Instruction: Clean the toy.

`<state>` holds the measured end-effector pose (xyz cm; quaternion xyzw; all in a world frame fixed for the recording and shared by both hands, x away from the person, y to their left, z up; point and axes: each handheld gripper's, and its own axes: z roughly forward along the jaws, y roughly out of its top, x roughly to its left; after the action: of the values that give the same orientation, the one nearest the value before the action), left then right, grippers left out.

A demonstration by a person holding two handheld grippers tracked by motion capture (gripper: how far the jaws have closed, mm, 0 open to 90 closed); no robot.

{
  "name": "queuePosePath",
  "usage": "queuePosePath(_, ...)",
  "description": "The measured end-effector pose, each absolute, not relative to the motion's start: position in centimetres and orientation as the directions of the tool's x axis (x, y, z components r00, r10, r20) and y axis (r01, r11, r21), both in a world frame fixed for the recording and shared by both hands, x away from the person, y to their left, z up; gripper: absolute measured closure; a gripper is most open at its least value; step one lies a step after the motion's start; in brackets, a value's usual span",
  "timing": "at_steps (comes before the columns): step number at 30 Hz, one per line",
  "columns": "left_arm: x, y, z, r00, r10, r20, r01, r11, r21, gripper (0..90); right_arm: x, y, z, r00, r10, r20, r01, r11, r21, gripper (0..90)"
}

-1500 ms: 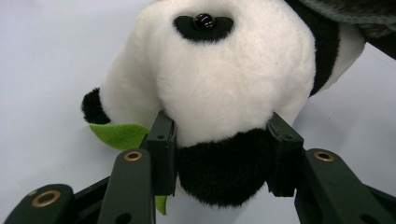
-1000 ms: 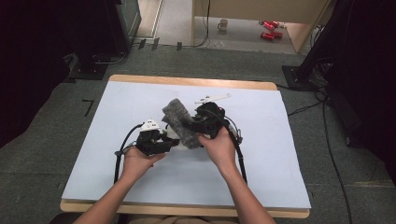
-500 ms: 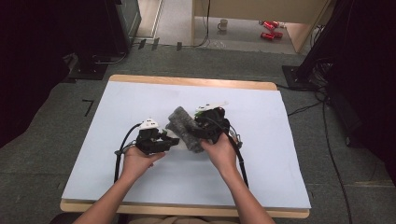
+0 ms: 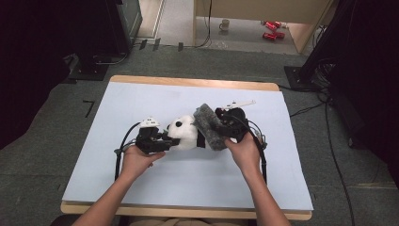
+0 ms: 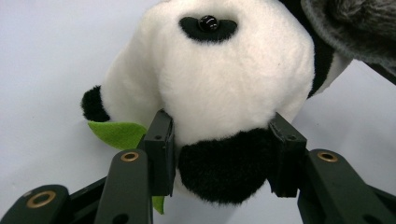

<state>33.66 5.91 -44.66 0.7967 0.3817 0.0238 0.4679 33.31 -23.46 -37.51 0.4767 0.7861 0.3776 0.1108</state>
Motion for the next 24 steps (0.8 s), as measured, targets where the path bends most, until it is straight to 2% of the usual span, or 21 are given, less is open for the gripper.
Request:
queuePosePath(3, 33.7, 6.0, -44.7, 0.71, 0.626, -0.322, 0.586, -0.273, 0.763, 52.9, 33.2, -24.2, -37.3, -0.516, 0.839, 0.174, 0.66, 0.26, 0.705, 78.4)
queuePosePath(17, 33.9, 6.1, -44.8, 0.708, 0.621, -0.337, 0.594, -0.265, 0.76, 52.9, 33.2, -28.7, -36.3, -0.424, 0.864, 0.27, 0.677, 0.105, 0.728, 78.3)
queuePosePath(24, 33.9, 6.1, -44.8, 0.703, 0.624, -0.34, 0.601, -0.266, 0.754, 53.1, 33.0, -30.5, -35.8, -0.374, 0.894, 0.248, 0.672, 0.077, 0.737, 78.5)
